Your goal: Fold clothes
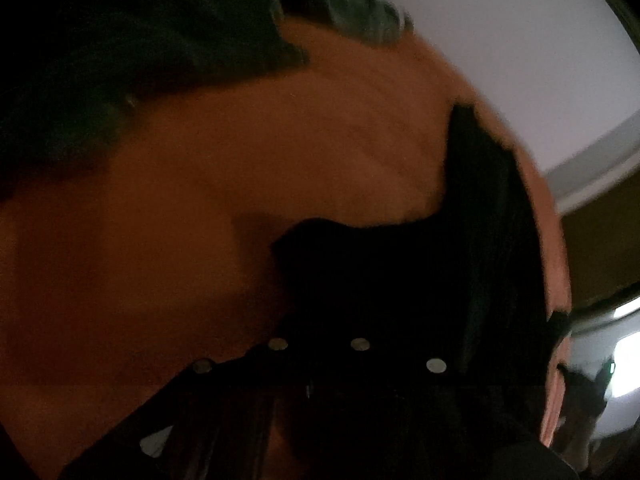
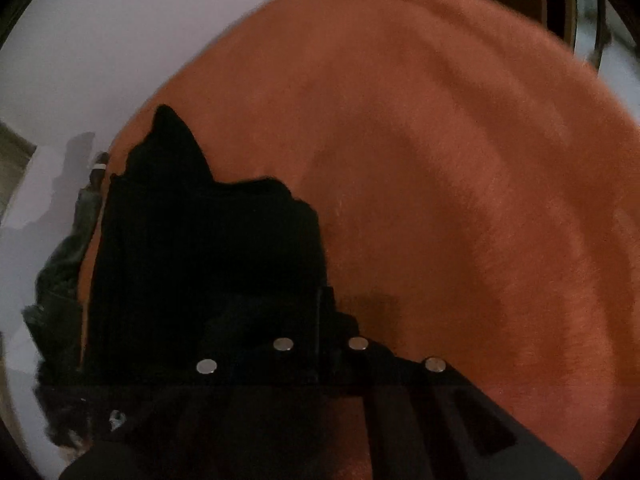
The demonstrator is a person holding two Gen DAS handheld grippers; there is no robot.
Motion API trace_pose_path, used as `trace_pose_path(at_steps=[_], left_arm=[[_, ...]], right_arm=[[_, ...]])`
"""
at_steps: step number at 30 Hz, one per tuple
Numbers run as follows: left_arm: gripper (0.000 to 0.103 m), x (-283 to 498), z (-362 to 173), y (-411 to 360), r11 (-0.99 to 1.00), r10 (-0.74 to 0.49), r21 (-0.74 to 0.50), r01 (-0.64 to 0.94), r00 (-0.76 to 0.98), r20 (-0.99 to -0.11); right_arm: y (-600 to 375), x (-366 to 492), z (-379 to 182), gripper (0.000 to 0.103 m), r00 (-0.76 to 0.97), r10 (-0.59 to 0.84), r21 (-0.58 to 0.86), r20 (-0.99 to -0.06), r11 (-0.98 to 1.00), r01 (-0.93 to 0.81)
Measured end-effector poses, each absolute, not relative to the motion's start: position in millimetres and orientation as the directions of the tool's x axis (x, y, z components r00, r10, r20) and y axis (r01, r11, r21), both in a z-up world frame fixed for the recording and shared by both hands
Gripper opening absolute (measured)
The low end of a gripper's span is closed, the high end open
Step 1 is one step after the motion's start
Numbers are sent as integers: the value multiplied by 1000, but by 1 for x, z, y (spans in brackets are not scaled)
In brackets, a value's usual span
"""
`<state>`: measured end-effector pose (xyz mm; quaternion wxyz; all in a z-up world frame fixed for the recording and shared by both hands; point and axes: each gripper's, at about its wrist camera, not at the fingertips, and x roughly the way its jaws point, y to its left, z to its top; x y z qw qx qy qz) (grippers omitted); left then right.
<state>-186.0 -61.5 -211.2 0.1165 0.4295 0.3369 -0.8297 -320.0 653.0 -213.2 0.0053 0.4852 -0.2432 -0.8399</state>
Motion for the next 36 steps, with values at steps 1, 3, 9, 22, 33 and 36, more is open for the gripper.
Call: trace_pose_path(at_steps=[1,3,9,22,33,36], left_arm=[[3,-174,-202,-66,-737,69,-468,488,-634,-770],[3,-147,-184,-80,-716,20,-488,500,-684,-729],[2,-83,-185,-142,-641,-67,-496,586,-686,-724],[54,-63,-212,-134,-586,140,-613,530,-679,-721],[54,-126,-188,-17,-731,176,-541,416,-651,-738],[54,-135,-189,-1,-764,175,-513,390,-640,-748]], right_arm=[[654,-312,-201,0,-565,-220,402,-795,-889,-220],[655,-295,-175,0,-636,-146,360,-758,-907,-221],[647,-272,-147,0,-637,-83,226,-766,-963,-146],[661,-304,-224,81,-453,-369,503,-811,-836,-219],[571,-304,-191,1,-548,-269,316,-792,-949,9],[507,-287,-177,1,-480,-344,255,-807,-936,243]])
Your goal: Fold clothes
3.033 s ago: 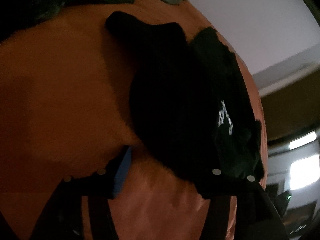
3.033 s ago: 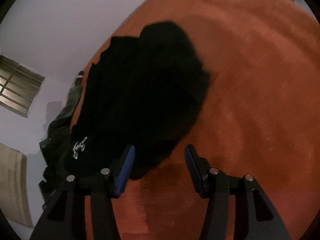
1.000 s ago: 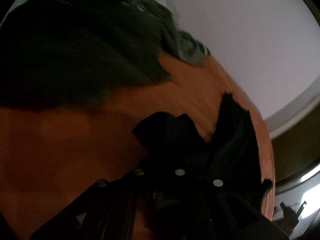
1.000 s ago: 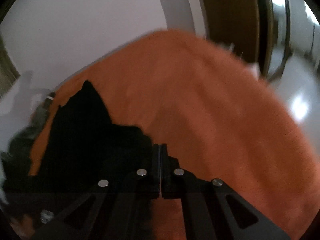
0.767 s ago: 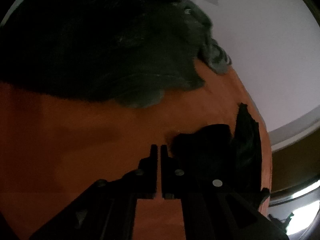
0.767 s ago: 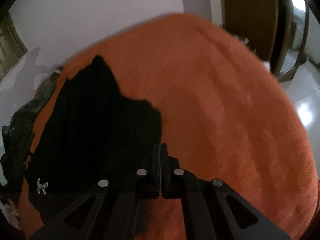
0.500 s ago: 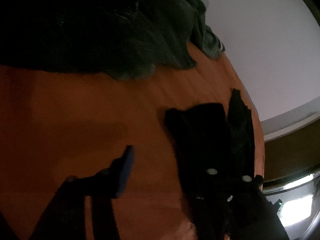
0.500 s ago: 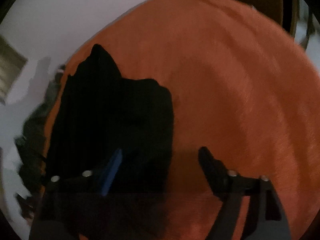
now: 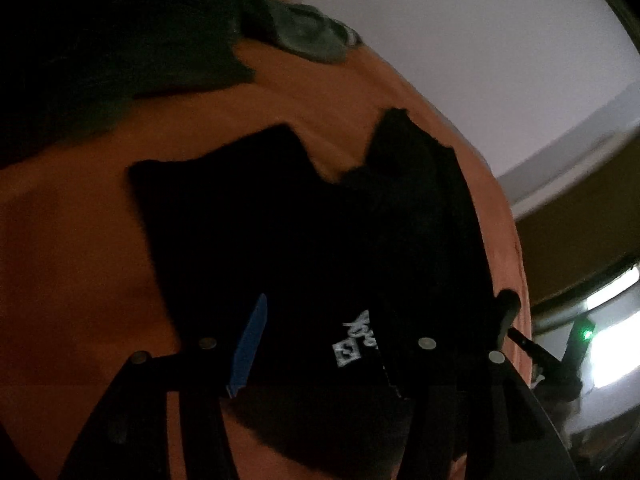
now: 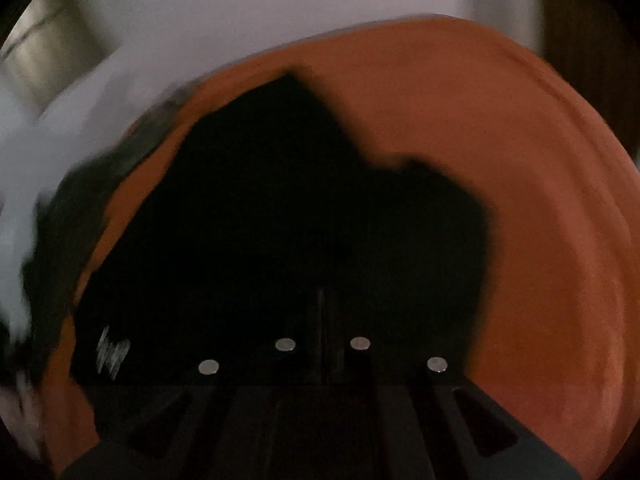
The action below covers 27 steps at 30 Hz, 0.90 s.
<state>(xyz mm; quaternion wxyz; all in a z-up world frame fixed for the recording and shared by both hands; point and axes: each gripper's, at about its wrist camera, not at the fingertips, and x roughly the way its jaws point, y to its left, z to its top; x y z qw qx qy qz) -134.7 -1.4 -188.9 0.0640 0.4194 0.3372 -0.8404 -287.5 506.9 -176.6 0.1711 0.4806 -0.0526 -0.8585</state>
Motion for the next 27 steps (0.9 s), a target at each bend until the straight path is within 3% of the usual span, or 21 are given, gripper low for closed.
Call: trace_pose_path(at_steps=[2,3,4,6,14,15,16,17,18,19,27], left_arm=[[54,-137,-193,5,-772,192,-509,381,-624,-757],[54,-137,-196,7,-771,203,-513,377,-618,-760],[54,-136,-198,7,-768,211,-517,377,-613,-762],[54,-135,-203,8,-763,225,-523,379,-604,-765],[54,-130,-215,2,-753,219,-517,407,-585,-781],[54,-131,-217,4,-754,218,-514,408,-583,-782],[54,-133,-218,6,-756,214,-511,409,-582,-784],[54,-135,-218,8,-760,208,-503,410,-580,-787],[54,-137,-219,10,-765,202,-495,411,-578,-791],[54,-140,-220,13,-767,200,-492,412,-575,-793],[54,-148,-224,21,-774,194,-477,416,-561,-804]], right_arm=[[494,-282,-175,10,-457,-340,237,-822,-934,268],[496,-282,-176,27,-454,-339,246,-824,-936,252],[501,-283,-179,53,-454,-339,262,-824,-938,225],[521,-284,-186,68,-457,-328,283,-827,-945,166],[613,-289,-216,68,-448,-296,394,-843,-908,-142],[618,-290,-220,68,-442,-303,408,-845,-898,-163],[621,-290,-223,60,-433,-309,414,-847,-894,-173],[624,-291,-226,45,-425,-315,421,-848,-889,-182],[627,-292,-229,8,-417,-322,428,-850,-883,-191],[627,-292,-230,0,-415,-310,416,-856,-888,-195],[601,-289,-215,0,-464,-244,315,-851,-946,-81]])
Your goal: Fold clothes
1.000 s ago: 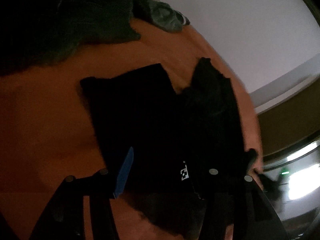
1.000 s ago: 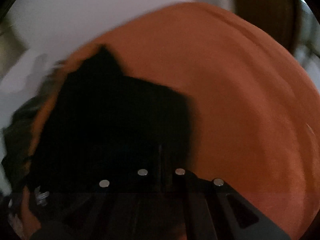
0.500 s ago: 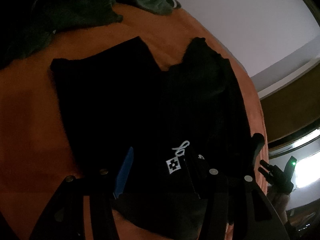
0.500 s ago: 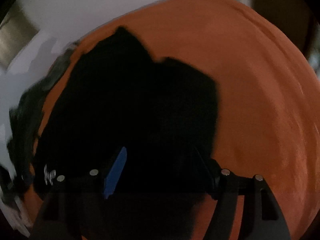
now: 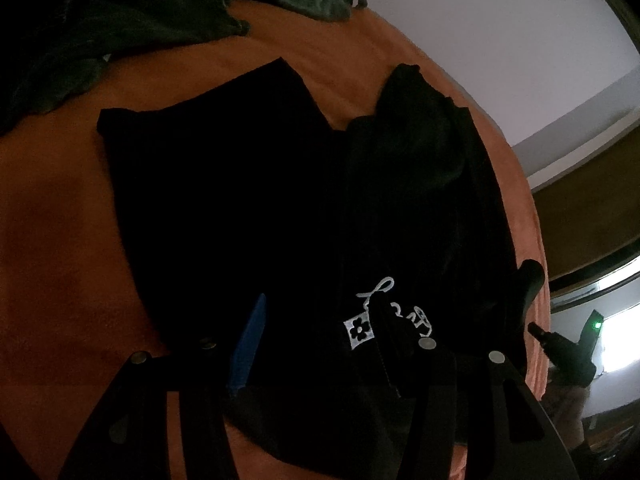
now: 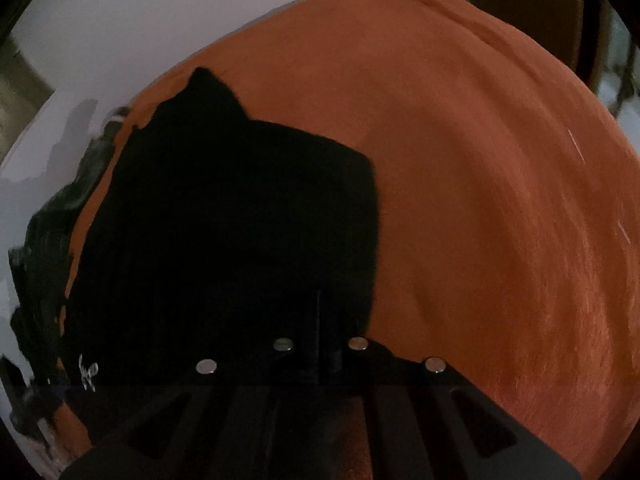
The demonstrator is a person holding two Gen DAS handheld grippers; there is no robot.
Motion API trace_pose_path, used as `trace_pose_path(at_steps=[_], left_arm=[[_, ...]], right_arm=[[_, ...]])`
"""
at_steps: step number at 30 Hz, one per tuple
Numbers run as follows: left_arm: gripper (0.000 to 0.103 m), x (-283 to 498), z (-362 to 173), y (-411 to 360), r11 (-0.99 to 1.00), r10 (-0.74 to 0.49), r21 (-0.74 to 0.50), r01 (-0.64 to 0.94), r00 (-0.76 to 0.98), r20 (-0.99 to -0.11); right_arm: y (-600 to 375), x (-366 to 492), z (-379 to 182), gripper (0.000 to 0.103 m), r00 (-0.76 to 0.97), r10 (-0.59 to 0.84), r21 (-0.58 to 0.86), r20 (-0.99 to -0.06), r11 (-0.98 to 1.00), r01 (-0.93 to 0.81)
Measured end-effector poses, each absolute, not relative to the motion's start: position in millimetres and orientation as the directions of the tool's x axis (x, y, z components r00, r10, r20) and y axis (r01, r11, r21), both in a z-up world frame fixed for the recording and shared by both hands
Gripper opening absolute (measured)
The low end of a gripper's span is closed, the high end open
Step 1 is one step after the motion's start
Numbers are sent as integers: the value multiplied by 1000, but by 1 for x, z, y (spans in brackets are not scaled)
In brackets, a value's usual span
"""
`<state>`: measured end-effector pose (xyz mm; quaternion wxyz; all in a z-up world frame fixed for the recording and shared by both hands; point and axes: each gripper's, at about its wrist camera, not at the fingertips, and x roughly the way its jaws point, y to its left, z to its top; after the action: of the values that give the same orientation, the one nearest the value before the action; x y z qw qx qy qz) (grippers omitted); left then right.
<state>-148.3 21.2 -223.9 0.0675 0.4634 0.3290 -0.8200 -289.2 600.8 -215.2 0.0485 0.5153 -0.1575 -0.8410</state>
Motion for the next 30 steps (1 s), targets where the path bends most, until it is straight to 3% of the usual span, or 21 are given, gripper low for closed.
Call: trace_pose_path(at_steps=[6,8,9,10,12,13,23,25,26,27,28,30], left_arm=[[54,-143,-227,18,-758,204,-493,428,-562,-801],[54,-141,-227,18,-751,208,-502,430,-567,-797],[54,-139,-227,18,-749,210,-504,431,-567,-796],[54,-138,-228,18,-748,211,-505,431,-567,-796],[54,-137,-228,18,-746,215,-508,430,-566,-796],[54,-137,-228,18,-745,217,-510,430,-567,-795],[55,-140,-231,23,-741,229,-517,430,-561,-795],[55,-142,-232,25,-745,233,-513,426,-554,-799],[55,-143,-232,26,-747,238,-512,424,-548,-802],[55,-145,-234,28,-751,246,-511,418,-540,-805],[55,-146,-235,30,-755,250,-509,413,-535,-807],[55,-147,-234,33,-766,251,-502,402,-532,-809]], right_arm=[[587,-296,-220,1,-415,-252,299,-874,-953,-51],[584,-299,-222,8,-402,-258,306,-879,-950,-60],[581,-301,-223,22,-396,-265,316,-879,-946,-67],[580,-300,-223,51,-397,-276,330,-875,-941,-74],[584,-297,-222,82,-414,-299,365,-860,-927,-88],[585,-297,-221,84,-422,-309,380,-853,-920,-94],[597,-297,-226,82,-402,-365,453,-840,-879,-147],[596,-300,-228,58,-396,-376,468,-838,-868,-166],[595,-303,-228,31,-396,-365,458,-842,-873,-169],[593,-304,-227,11,-398,-343,435,-851,-884,-168],[590,-306,-226,0,-400,-321,413,-858,-895,-167],[587,-305,-220,0,-430,-304,400,-850,-904,-152]])
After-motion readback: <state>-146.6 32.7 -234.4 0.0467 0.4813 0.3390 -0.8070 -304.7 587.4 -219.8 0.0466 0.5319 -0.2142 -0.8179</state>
